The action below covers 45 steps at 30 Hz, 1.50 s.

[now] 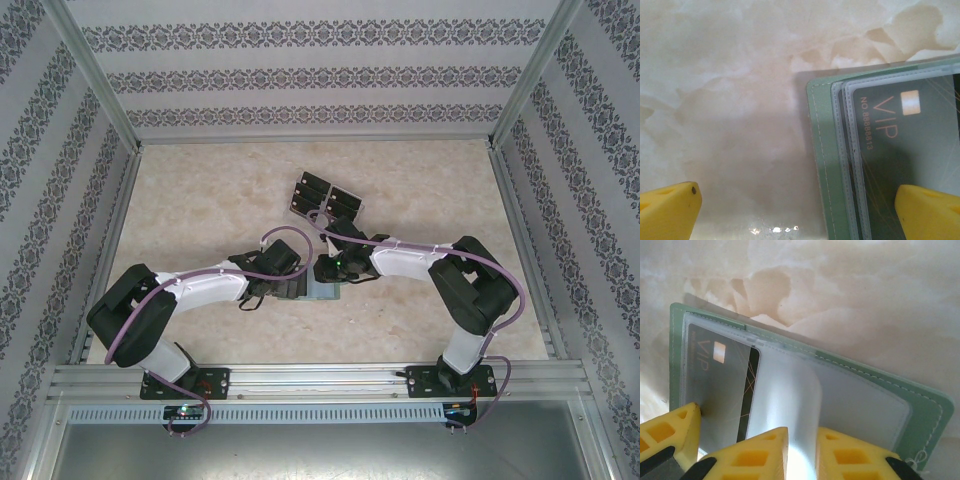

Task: Put the credit cards into the card holder
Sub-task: Flip over the card slot on the card holder.

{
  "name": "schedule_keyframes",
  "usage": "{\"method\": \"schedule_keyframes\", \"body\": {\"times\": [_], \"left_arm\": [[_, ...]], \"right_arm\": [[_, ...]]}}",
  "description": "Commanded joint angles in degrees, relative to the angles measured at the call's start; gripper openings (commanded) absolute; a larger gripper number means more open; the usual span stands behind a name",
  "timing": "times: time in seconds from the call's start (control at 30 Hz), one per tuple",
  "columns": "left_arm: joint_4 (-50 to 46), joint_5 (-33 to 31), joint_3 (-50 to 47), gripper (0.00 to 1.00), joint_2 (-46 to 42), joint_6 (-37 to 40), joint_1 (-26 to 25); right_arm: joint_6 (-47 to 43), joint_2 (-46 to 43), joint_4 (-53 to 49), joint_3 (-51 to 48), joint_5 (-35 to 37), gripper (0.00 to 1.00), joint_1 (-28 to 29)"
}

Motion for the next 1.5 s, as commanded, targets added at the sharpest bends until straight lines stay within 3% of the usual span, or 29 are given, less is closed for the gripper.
{"method": "schedule_keyframes", "body": {"times": [0.0, 0.07, 0.7, 1.33, 1.37, 1.43, 1.47], "left_arm": [[-0.3, -0.4, 0.3, 1.00, -0.5, -0.6, 0.5], [-0.3, -0.4, 0.3, 1.00, -0.6, -0.7, 0.5], [-6.2, -4.5, -0.7, 1.00, -10.0, -5.2, 1.0], [-9.6, -7.1, -4.7, 1.00, -16.8, -7.9, 1.5], [-9.8, -7.1, -4.7, 1.00, -17.2, -8.0, 1.5], [-10.2, -7.4, -4.7, 1.00, -17.7, -8.1, 1.5], [-10.4, -7.6, -4.7, 1.00, -17.9, -8.1, 1.5]], "right_arm": [[-0.4, -0.3, -0.1, 1.3, -0.9, 0.09, -0.2], [-0.3, -0.8, -0.2, 1.4, -1.0, 0.00, -0.2], [2.4, -2.9, 0.2, 5.0, -7.0, 0.00, 0.4], [4.5, 7.4, 1.9, 11.9, -7.6, 0.00, 3.9], [4.5, 8.0, 1.9, 12.4, -7.8, 0.02, 4.2], [4.7, 8.8, 2.0, 13.0, -8.0, 0.28, 4.7], [4.7, 9.0, 2.1, 13.3, -8.0, 0.34, 4.9]]}}
